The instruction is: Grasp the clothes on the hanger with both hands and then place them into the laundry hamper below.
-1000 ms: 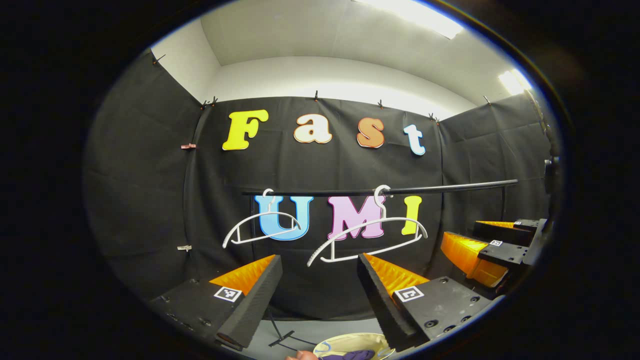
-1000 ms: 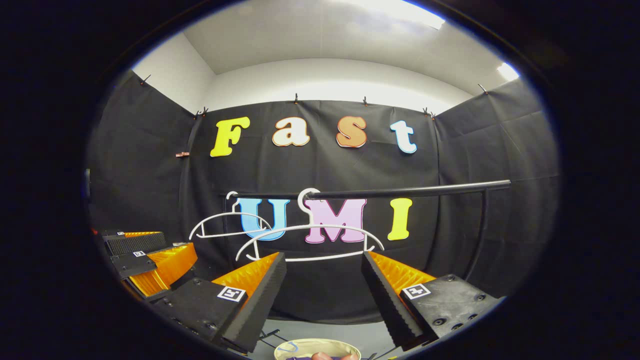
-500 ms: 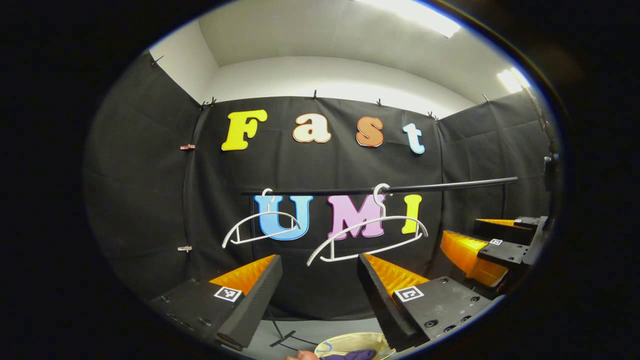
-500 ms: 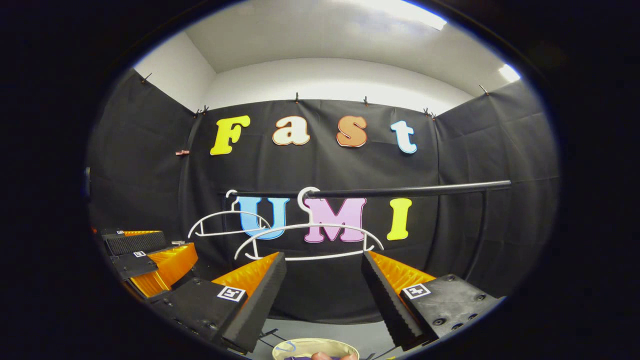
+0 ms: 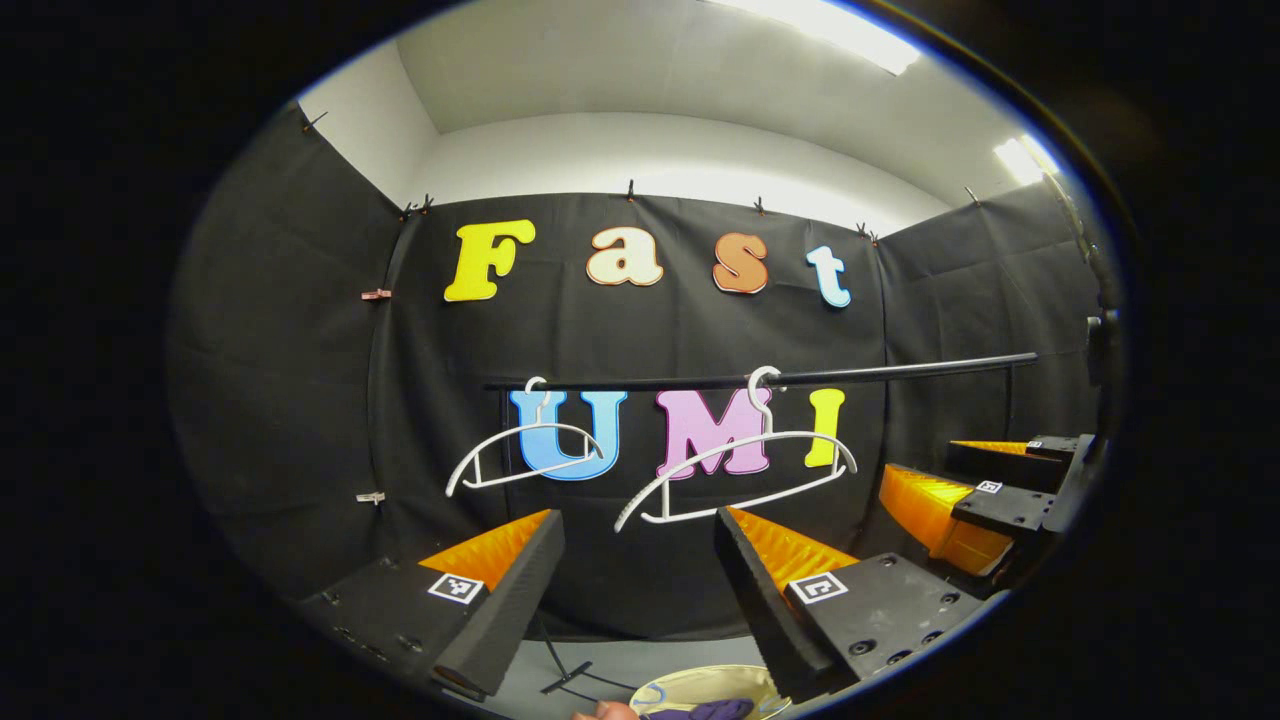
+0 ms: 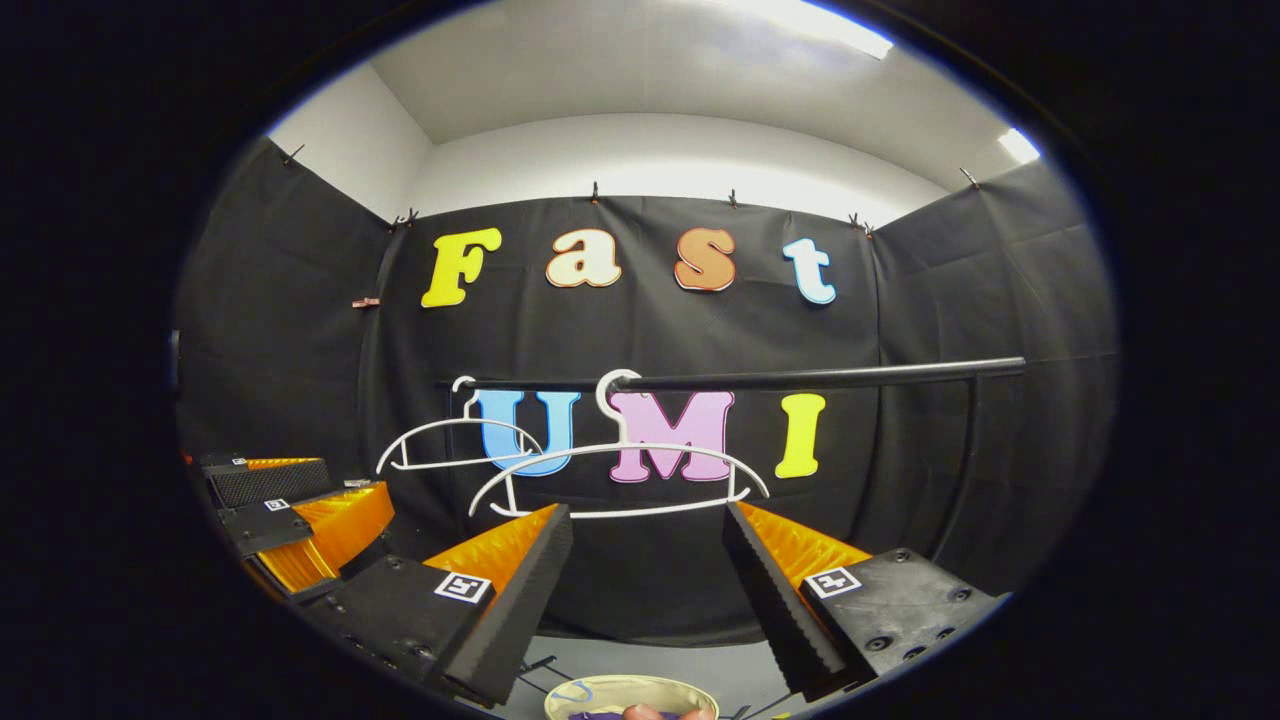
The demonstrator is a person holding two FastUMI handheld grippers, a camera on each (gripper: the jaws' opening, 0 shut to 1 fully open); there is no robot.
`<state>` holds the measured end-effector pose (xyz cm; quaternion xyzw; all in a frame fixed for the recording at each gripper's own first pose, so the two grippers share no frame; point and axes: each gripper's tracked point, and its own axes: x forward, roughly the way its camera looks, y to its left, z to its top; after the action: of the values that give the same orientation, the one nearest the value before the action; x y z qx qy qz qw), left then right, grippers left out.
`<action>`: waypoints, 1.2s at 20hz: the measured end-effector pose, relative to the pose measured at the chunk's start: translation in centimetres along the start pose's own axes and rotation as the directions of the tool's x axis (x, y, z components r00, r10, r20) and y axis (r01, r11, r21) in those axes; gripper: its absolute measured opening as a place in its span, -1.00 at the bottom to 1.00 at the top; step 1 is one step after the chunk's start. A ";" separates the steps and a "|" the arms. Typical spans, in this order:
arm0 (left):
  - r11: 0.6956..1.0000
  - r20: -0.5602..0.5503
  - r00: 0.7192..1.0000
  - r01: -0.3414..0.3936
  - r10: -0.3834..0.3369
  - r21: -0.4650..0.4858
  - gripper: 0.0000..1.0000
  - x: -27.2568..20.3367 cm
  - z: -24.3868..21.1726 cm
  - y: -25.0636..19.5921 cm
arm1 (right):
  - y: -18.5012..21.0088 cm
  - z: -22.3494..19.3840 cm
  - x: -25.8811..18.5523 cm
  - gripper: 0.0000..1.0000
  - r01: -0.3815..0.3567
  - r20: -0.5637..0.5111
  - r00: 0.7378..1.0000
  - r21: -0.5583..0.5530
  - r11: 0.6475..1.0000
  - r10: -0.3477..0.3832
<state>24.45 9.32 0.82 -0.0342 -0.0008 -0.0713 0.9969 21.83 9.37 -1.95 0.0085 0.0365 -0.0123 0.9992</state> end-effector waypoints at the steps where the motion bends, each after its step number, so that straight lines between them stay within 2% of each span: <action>1: 1.000 0.000 1.000 -0.001 0.001 -0.001 0.90 0.0 0.0 0.0 | 0.0 0.0 -0.1 0.95 0.000 0.002 1.000 -0.001 1.000 0.000; 24: 1.000 0.003 1.000 0.009 -0.009 -0.003 0.90 -0.2 0.2 -0.2 | 0.4 0.3 -0.2 0.96 -0.010 0.004 1.000 -0.011 1.000 0.010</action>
<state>24.26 9.17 1.00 -0.0358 -0.0022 -0.0755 0.9965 21.70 9.78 -1.61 0.0030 0.0345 -0.0072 0.9994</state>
